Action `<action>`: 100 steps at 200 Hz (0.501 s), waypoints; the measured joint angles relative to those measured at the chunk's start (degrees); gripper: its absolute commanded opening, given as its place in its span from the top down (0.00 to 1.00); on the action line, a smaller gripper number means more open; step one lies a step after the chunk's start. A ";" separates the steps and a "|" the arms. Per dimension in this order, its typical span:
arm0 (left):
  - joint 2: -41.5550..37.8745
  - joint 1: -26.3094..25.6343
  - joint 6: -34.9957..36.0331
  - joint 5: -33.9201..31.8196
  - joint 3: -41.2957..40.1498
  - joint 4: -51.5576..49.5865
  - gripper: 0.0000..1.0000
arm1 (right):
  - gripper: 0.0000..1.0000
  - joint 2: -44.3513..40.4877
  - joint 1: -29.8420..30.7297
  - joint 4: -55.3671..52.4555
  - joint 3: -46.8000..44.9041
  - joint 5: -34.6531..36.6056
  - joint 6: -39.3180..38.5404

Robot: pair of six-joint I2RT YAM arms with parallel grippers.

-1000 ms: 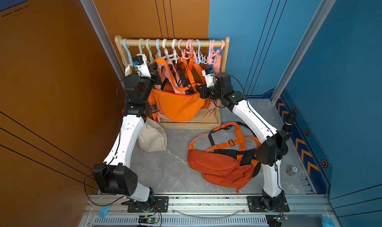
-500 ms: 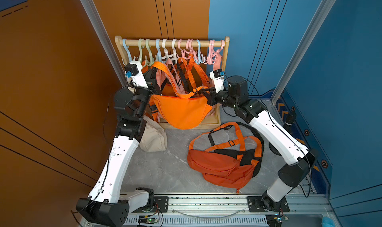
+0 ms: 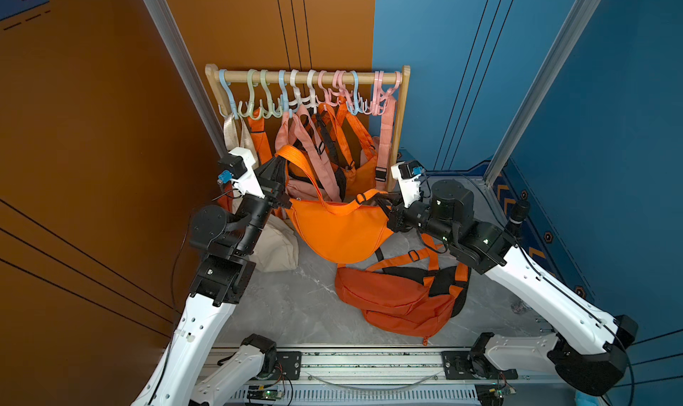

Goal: Take the bag off the hook
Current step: Place the bag inside the bag.

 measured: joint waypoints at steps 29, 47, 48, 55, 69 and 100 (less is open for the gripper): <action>-4.70 -3.19 0.00 -0.57 -2.34 -3.23 1.00 | 1.00 -4.81 1.95 -0.26 -5.51 1.84 0.00; -6.49 -4.52 -0.11 -0.55 -2.60 -6.45 1.00 | 1.00 -7.50 2.89 -0.57 -9.18 2.97 0.04; -6.62 -4.61 -0.20 -0.55 -2.60 -6.67 1.00 | 1.00 -7.61 2.93 -0.59 -9.33 2.99 0.04; -7.34 -5.14 -0.44 -0.52 -2.62 -7.82 1.00 | 1.00 -8.74 3.19 -0.68 -10.82 3.17 0.13; -8.85 -6.29 -0.85 -0.48 -2.86 -10.29 1.00 | 1.00 -11.41 3.76 -0.74 -14.01 3.74 0.31; -13.53 -8.59 -1.55 -0.61 -5.99 -16.41 1.00 | 1.00 -18.08 4.24 -1.01 -21.97 4.72 1.14</action>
